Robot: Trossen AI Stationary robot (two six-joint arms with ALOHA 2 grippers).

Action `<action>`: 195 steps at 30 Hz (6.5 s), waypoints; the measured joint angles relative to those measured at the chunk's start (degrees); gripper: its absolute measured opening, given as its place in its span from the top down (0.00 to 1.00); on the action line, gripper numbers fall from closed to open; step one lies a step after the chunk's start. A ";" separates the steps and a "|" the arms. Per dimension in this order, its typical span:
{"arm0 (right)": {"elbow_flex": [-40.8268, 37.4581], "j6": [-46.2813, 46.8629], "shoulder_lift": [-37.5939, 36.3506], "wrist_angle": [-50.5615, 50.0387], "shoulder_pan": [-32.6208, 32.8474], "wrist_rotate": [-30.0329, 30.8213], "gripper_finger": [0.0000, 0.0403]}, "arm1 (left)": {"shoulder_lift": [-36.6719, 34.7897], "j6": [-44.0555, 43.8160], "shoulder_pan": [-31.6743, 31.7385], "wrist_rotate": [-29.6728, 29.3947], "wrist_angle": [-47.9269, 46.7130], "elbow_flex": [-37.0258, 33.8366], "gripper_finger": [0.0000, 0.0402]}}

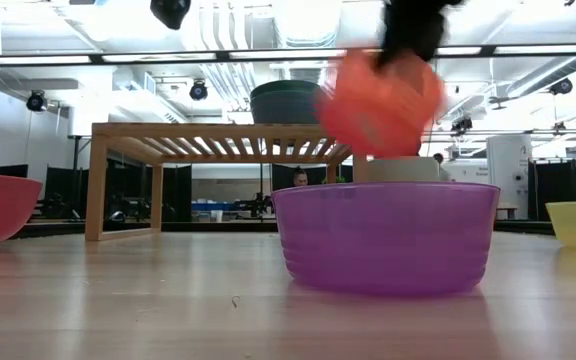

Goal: Place and stack bowls onto a shelf
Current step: Put the right orange bowl on the shelf, then stack the yellow bowl on top of the orange bowl on the shelf

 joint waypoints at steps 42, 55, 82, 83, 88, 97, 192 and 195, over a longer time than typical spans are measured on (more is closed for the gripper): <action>-6.14 -24.72 1.86 33.10 -0.51 -25.37 0.98 | 30.11 6.20 -0.07 43.97 8.78 9.58 0.93; -6.14 -22.29 1.01 34.17 -1.62 -22.86 0.78 | 30.05 5.70 0.10 42.25 1.66 13.52 1.00; -23.00 -22.54 -16.59 45.81 -0.73 -17.34 0.60 | 11.39 18.52 7.02 -17.70 -62.54 32.04 1.00; -24.34 -21.93 -16.59 47.76 -0.73 -17.33 0.60 | 10.15 18.57 9.37 -17.81 -62.62 31.47 1.00; -28.77 -19.79 -16.15 54.13 -0.73 -17.38 0.60 | 5.14 18.47 23.90 -14.75 -59.83 26.82 1.00; -30.07 -19.48 -16.18 57.03 -0.75 -17.37 0.60 | 6.78 19.23 42.60 -1.64 -46.71 19.52 1.00; -26.21 73.19 -10.07 -24.31 -0.92 -3.41 0.69 | -12.40 -11.37 9.10 8.39 -14.56 -5.57 0.72; -26.07 72.03 -6.56 -24.19 -0.82 -4.85 0.69 | -12.40 -10.91 9.10 8.39 -14.55 -5.57 0.72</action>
